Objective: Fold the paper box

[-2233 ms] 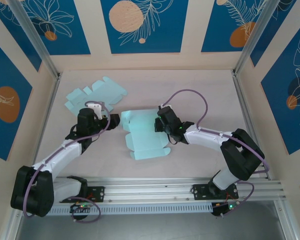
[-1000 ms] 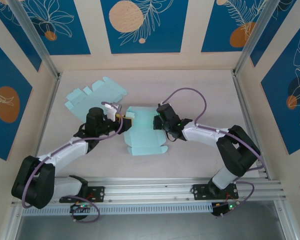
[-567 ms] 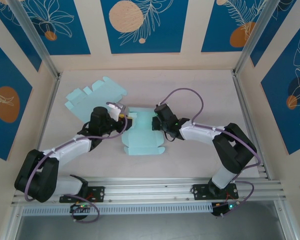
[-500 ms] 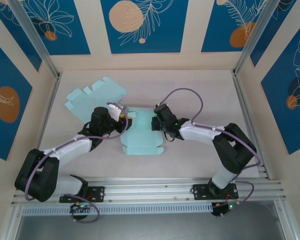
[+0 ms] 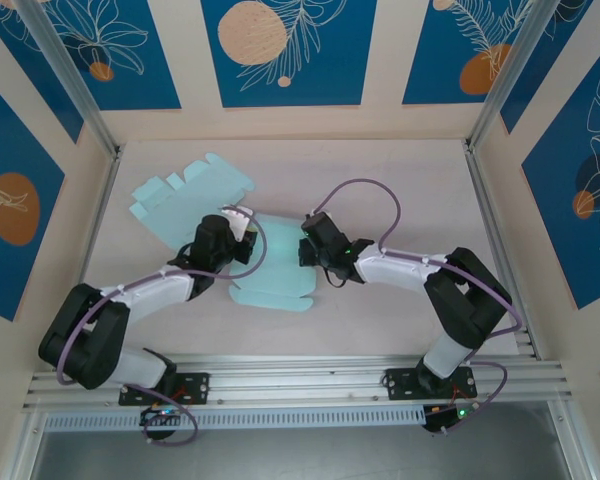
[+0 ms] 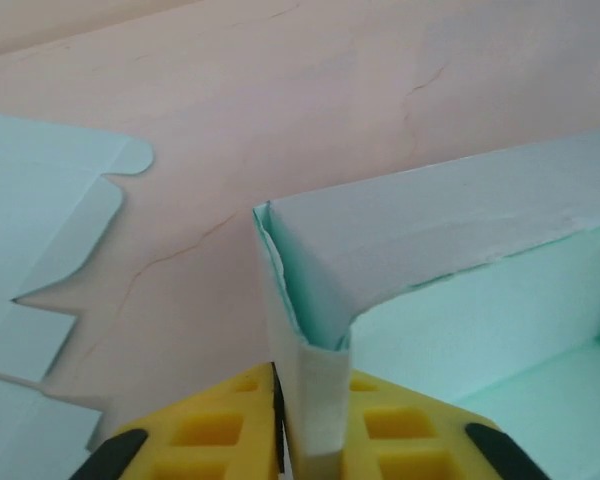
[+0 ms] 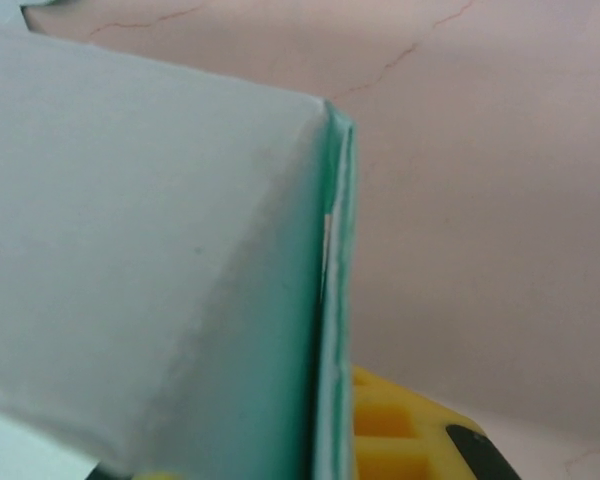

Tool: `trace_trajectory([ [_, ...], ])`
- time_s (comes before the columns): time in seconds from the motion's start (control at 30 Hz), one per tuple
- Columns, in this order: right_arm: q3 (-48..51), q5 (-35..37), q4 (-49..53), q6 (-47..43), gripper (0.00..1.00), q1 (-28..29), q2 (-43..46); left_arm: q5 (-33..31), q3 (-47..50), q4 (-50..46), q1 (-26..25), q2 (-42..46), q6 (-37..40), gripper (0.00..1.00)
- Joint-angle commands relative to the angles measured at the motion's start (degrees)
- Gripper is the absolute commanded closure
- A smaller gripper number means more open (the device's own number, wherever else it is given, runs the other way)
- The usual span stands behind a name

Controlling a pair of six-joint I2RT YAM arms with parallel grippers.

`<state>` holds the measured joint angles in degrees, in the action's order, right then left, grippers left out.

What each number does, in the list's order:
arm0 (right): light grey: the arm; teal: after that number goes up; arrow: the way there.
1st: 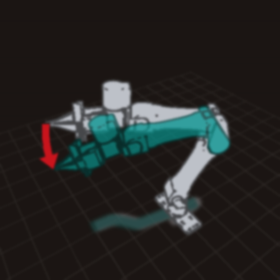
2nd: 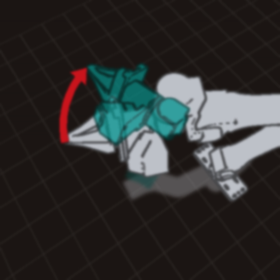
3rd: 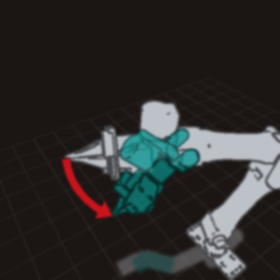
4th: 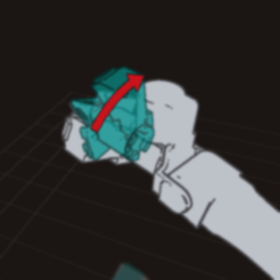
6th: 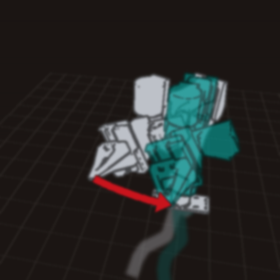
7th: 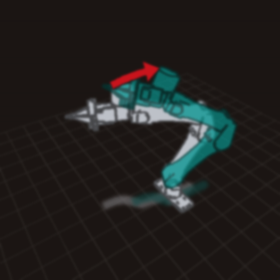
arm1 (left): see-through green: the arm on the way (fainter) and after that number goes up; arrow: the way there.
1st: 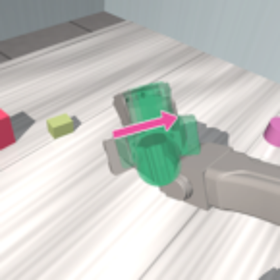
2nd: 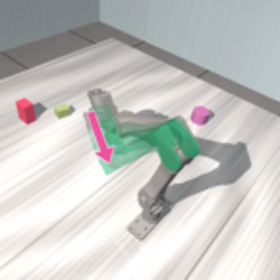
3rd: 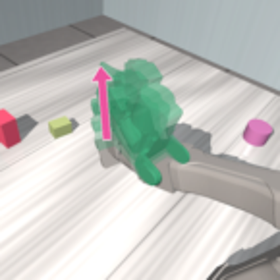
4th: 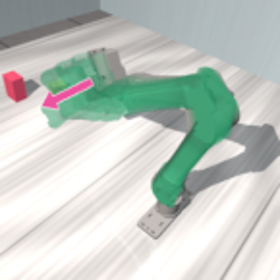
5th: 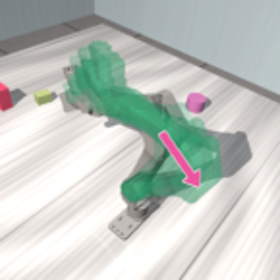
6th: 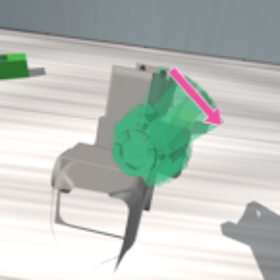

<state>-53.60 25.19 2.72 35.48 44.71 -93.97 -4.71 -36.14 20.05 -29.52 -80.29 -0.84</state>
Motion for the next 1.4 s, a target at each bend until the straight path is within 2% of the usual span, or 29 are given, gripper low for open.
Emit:
trace_trajectory([
  [0.0, -3.03, -1.66, 1.12, 0.74, 0.97, 2.64, 1.61, -7.35, -3.45, 0.8, -2.28, -1.77, 0.96, 0.91],
  [0.13, -5.64, 3.49, 6.87, 4.98, 0.98, 3.17, 0.29, -15.24, -4.96, -1.61, -3.81, -2.81, -2.08, 1.0],
  [0.43, -15.21, 17.33, 22.89, 10.73, 0.98, 3.77, -7.51, -27.05, -3.0, -3.17, -6.23, 0.75, -13.31, 1.0],
  [0.53, -19.26, 21.98, 29.31, 12.86, 0.98, 3.76, -11.37, -33.27, -2.88, -6.07, -6.24, 2.05, -17.76, 1.0],
  [0.67, -25.71, 31.24, 42.73, 19.78, 0.98, 3.63, -16.76, -41.68, -3.34, -11.05, -6.25, 3.64, -23.42, 1.0],
  [0.77, -27.81, 32.46, 44.92, 20.94, 0.98, 3.36, -19.16, -43.97, -3.25, -12.08, -6.15, 3.94, -27.84, 1.0],
  [0.87, -27.2, 29.57, 41.02, 18.31, 0.99, 3.27, -19.22, -42.19, -2.63, -9.68, -5.97, 3.53, -29.31, 1.0],
  [0.97, -26.47, 25.16, 36.88, 14.11, 0.99, 3.46, -18.58, -35.04, -2.03, -6.25, -5.37, 2.71, -27.78, 1.0],
  [1.03, -27.11, 22.01, 36.57, 12.04, 0.99, 3.46, -18.68, -28.67, -1.74, -4.21, -5.09, 2.07, -25.3, 0.92],
  [1.1, -28.07, 18.46, 37.11, 9.67, 0.99, 3.44, -18.72, -22.24, -2.47, -5.17, -5.11, 1.42, -23.39, 0.85],
  [1.17, -28.9, 16.12, 38.9, 9.42, 0.99, 3.46, -18.79, -18.44, -3.46, -8.05, -5.11, 0.84, -23.21, 0.82],
  [1.37, -27.77, 11.13, 39.44, 10.97, 0.98, 3.16, -17.43, -13.26, -3.09, -12.16, -5.06, 0.25, -25.39, 0.77],
])
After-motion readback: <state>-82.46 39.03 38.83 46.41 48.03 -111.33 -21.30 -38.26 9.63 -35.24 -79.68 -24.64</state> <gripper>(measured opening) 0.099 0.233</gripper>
